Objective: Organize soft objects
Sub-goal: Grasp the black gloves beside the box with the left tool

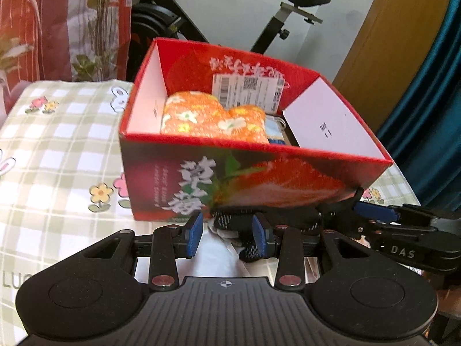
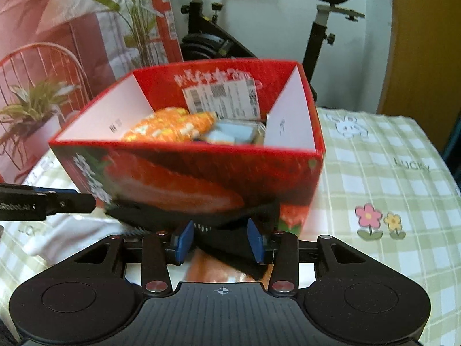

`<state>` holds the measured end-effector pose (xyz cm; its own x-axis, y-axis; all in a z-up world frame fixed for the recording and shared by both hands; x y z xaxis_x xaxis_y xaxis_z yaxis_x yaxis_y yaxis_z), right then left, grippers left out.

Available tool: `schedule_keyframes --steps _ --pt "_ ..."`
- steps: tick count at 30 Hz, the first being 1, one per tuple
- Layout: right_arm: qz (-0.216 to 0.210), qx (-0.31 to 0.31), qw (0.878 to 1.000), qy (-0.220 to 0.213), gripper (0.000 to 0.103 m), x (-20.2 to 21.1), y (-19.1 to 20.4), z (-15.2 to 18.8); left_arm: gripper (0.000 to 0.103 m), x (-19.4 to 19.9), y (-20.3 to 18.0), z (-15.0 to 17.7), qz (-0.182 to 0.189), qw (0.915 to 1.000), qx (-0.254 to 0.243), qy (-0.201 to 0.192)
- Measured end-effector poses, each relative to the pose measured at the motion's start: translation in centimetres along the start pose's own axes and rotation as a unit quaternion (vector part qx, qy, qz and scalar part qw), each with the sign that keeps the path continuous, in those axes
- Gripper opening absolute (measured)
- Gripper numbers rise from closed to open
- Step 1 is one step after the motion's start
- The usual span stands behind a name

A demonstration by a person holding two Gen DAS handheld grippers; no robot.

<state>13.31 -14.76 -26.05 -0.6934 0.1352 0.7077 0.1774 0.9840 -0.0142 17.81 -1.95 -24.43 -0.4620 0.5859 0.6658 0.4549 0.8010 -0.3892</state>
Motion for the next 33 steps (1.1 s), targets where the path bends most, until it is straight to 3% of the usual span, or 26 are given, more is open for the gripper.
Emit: schedule_keyframes --steps 13,24,26,28,33 --pt "-0.024 -0.007 1.000 -0.015 0.034 -0.9 -0.7 1.6 0.055 -3.3 -0.5 0.8 0.049 0.9982 0.031 0.015" --pt "-0.041 -0.023 0.999 -0.023 0.029 -1.0 -1.5 1.9 0.055 -6.1 -0.5 0.9 0.103 0.9890 0.106 0.004" --pt "-0.043 -0.024 0.998 -0.026 0.024 -1.0 -1.4 2.1 0.052 -6.3 -0.7 0.9 0.107 0.9888 0.104 0.002" --pt "-0.046 -0.024 0.998 -0.027 0.021 -0.9 -1.4 2.2 0.022 -6.4 -1.2 0.8 0.110 0.9900 0.088 0.004" --pt "-0.053 -0.020 0.998 -0.028 0.012 -0.7 -1.0 2.3 0.013 -6.0 -1.5 0.8 0.113 0.9911 0.071 0.001"
Point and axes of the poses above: each gripper's, at about its wrist camera, not at the fingertips, and x roughly against the way its jaws point, y to its left, z to its underside, the point moved 6 cm from there along -x, roughly the way its jaws point, and after that the axes turned 14 degrees about z, right-handed, at the moved point
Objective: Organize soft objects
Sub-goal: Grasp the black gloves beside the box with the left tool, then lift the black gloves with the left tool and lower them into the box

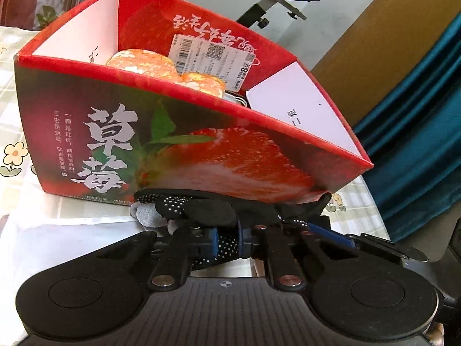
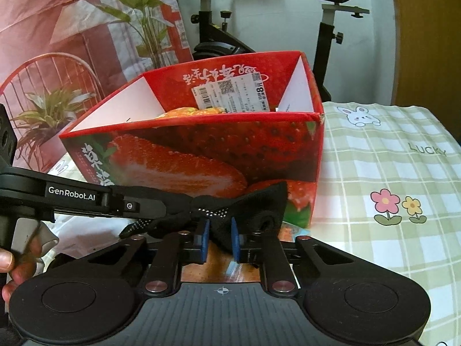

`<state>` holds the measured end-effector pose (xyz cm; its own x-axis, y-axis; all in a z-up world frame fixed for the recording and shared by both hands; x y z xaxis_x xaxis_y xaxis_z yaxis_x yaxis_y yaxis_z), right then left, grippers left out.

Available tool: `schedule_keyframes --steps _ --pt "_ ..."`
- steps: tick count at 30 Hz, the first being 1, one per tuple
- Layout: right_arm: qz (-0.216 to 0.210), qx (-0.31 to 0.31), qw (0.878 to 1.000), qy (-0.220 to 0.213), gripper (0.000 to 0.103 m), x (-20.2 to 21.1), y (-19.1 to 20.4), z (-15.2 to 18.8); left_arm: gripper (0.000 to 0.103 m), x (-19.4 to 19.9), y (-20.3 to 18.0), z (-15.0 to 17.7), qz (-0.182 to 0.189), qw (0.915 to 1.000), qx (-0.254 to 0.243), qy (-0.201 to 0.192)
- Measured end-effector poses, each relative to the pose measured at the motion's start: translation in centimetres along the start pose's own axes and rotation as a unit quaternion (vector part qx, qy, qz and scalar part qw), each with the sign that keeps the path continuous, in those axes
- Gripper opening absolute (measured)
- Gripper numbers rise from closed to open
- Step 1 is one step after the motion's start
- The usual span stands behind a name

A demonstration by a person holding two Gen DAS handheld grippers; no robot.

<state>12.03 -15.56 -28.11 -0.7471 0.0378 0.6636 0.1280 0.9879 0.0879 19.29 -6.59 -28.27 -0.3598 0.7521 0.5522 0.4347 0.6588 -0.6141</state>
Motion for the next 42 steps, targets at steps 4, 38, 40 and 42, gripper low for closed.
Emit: schedule_keyframes --steps 4,38,40,42 --pt "-0.010 -0.011 1.000 -0.004 0.009 0.4 0.1 -0.1 0.012 0.9 -0.4 -0.1 0.001 0.9999 -0.008 -0.010" --pt "-0.061 0.005 0.990 -0.125 0.007 8.3 3.1 -10.8 0.012 9.4 -7.1 -7.2 -0.013 0.9847 -0.119 -0.127" --pt "-0.059 0.001 0.991 -0.119 0.007 7.4 2.8 -11.3 0.012 8.8 -6.7 -7.7 -0.012 0.9859 -0.115 -0.121" --pt "-0.057 -0.004 0.992 -0.112 0.007 6.5 2.5 -11.6 0.012 7.9 -6.2 -8.3 -0.012 0.9873 -0.111 -0.113"
Point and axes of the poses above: each gripper's, at about its wrist camera, not at the fingertips, and x roughly against the way its jaws point, y to its left, z to its underside, the point moved 6 cm from there along -x, roughly the way its jaws point, and after that the axes turned 14 degrees about z, right-handed, at the moved point
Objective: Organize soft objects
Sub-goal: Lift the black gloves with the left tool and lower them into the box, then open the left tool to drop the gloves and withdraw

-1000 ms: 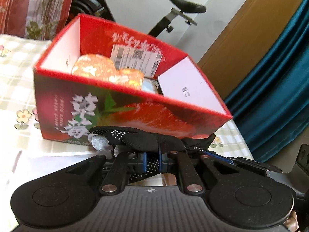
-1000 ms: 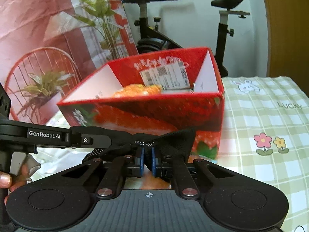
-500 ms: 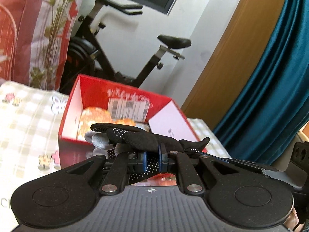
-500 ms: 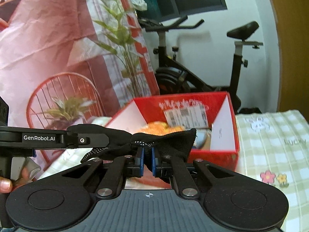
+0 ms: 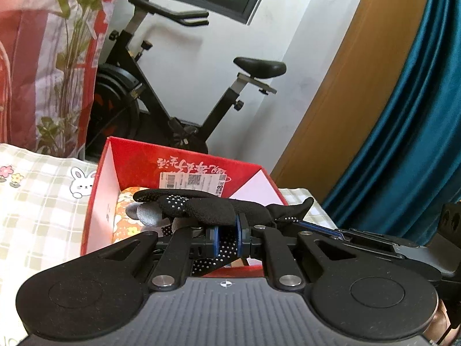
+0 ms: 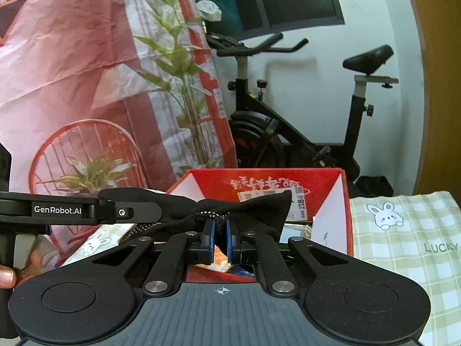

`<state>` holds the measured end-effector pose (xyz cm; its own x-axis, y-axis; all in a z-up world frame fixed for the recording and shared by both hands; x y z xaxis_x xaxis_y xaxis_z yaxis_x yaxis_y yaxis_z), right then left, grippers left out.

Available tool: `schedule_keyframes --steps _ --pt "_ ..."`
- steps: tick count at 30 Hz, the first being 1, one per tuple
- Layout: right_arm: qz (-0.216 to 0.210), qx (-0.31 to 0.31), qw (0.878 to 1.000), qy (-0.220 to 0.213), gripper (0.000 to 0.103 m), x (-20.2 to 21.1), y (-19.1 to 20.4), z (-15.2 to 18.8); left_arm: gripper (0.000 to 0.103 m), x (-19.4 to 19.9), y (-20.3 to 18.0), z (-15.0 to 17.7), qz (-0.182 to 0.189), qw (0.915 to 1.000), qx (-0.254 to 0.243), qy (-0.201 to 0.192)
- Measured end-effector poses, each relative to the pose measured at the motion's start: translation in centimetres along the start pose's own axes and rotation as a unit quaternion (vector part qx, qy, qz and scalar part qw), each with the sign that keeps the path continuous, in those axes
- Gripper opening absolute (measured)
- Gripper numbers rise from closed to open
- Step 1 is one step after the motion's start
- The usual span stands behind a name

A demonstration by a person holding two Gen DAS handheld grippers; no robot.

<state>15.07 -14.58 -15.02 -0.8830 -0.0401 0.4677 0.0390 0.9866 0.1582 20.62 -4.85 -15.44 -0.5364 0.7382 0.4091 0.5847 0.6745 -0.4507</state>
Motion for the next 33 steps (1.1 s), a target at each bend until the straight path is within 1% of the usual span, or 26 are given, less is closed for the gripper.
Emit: schedule_keyframes --steps 9,10,11,13,17,18,19,20,23,24,27,29,30,32,33 --pt "0.013 -0.039 0.998 0.055 0.007 -5.8 -2.1 1.6 0.013 -4.0 2.7 0.2 -0.014 0.9989 0.001 0.045" --pt "0.015 -0.039 0.997 0.059 0.007 -6.3 -2.2 1.7 0.015 -4.3 3.0 0.3 -0.016 0.9986 0.002 0.050" --pt "0.017 -0.036 0.997 0.063 0.007 -6.7 -2.2 2.0 0.017 -4.6 3.3 0.4 -0.018 0.9983 0.003 0.055" --pt "0.024 -0.033 0.997 0.072 0.007 -7.6 -2.4 2.4 0.034 -5.0 3.8 0.5 -0.023 0.9978 0.002 0.062" --pt "0.050 -0.001 0.996 0.078 0.009 -8.4 -2.1 2.9 0.047 -5.1 4.1 0.5 -0.033 0.9971 -0.009 0.067" --pt "0.054 0.003 0.995 0.083 0.010 -8.6 -2.1 3.2 0.053 -4.9 4.2 0.4 -0.037 0.9971 -0.009 0.066" --pt "0.057 0.003 0.994 0.088 0.014 -8.7 -2.1 3.3 0.056 -4.8 4.3 0.4 -0.040 0.9971 -0.009 0.063" --pt "0.062 0.002 0.994 0.089 0.016 -8.6 -2.2 3.4 0.056 -4.6 4.4 0.4 -0.043 0.9972 -0.007 0.062" --pt "0.068 0.003 0.994 0.080 0.027 -8.1 -2.1 3.5 0.058 -4.1 4.6 0.5 -0.052 0.9966 -0.006 0.064" --pt "0.070 0.005 0.994 0.078 0.028 -7.9 -2.1 3.4 0.060 -3.8 4.6 0.5 -0.056 0.9964 -0.008 0.064" --pt "0.075 0.011 0.995 0.070 0.038 -7.1 -1.9 3.2 0.064 -2.8 4.4 0.4 -0.063 0.9961 -0.011 0.060" --pt "0.075 0.012 0.995 0.066 0.048 -6.5 -1.7 3.1 0.070 -2.3 4.2 0.3 -0.068 0.9959 -0.015 0.057" --pt "0.076 0.013 0.995 0.066 0.051 -6.2 -1.7 3.1 0.073 -1.9 4.1 0.3 -0.071 0.9957 -0.017 0.056" --pt "0.077 0.014 0.995 0.064 0.063 -5.6 -1.4 3.0 0.075 -1.1 3.9 0.3 -0.077 0.9953 -0.022 0.055" --pt "0.078 0.014 0.995 0.064 0.066 -5.2 -1.3 3.1 0.077 -0.7 3.8 0.4 -0.079 0.9951 -0.023 0.055"
Point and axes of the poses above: each gripper's, at about its wrist camera, not at the fingertips, and x roughly against the way its jaws point, y to its left, z to its underside, the point moved 6 cm from there along -x, roughly the way its jaws point, and after that the axes turned 14 degrees about z, right-handed, at the moved point
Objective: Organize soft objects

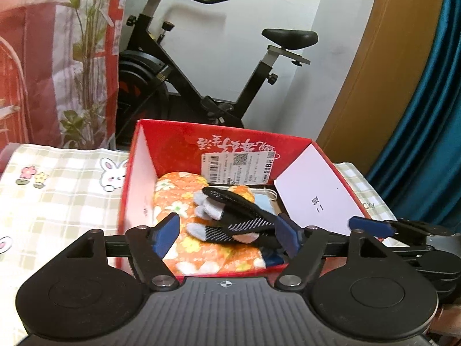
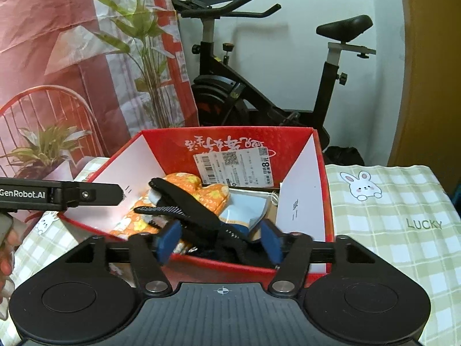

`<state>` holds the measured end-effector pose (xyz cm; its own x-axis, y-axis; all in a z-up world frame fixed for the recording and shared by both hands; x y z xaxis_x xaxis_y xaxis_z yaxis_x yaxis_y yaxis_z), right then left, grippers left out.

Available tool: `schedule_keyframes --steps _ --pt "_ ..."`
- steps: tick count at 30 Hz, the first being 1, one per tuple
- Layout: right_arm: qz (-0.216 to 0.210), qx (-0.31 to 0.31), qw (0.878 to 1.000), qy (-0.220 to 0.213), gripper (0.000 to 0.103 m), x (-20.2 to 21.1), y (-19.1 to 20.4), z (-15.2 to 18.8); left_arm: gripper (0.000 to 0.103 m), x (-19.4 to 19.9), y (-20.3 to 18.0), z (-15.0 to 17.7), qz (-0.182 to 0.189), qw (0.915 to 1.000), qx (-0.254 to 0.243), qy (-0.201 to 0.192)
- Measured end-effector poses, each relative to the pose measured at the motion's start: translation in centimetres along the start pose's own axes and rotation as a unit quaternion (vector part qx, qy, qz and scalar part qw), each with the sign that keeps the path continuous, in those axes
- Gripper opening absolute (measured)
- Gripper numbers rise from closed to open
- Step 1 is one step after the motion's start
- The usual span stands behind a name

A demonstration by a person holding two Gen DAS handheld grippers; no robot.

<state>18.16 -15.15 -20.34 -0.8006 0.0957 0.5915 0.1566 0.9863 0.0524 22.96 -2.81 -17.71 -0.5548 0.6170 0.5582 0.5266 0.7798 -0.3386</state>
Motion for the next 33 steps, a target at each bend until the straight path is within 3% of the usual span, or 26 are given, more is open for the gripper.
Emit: schedule_keyframes --steps 5,7,13,20,33 --pt "0.005 -0.012 1.000 -0.004 0.099 1.9 0.2 0.7 0.094 2.5 -0.1 0.9 -0.015 0.9999 -0.007 0.001" --pt "0.007 -0.017 1.000 -0.004 0.102 2.5 0.2 1.1 0.097 3.2 0.0 1.5 -0.016 0.9998 -0.009 0.007" --pt "0.008 -0.026 1.000 0.011 0.103 3.1 0.6 2.9 0.100 5.2 1.4 3.9 -0.034 0.9988 -0.012 0.034" --pt "-0.009 -0.011 1.000 0.020 0.103 3.5 2.7 4.9 0.100 7.2 3.7 6.0 -0.050 0.9980 -0.008 0.039" --pt "-0.053 0.095 0.993 0.046 0.102 2.6 10.4 9.6 0.100 9.4 7.1 10.1 -0.073 0.9970 0.013 0.022"
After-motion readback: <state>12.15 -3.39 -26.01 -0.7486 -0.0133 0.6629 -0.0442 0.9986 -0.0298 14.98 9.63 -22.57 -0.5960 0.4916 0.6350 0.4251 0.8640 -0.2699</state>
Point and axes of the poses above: each gripper's, at about its wrist camera, not at the fingertips, and x roughly against the way its jaws point, y to its left, z to its underside, the point moved 6 cm from there along -x, roughly the way its jaws point, and after that the axes turned 14 degrees about z, right-handed, at the moved point
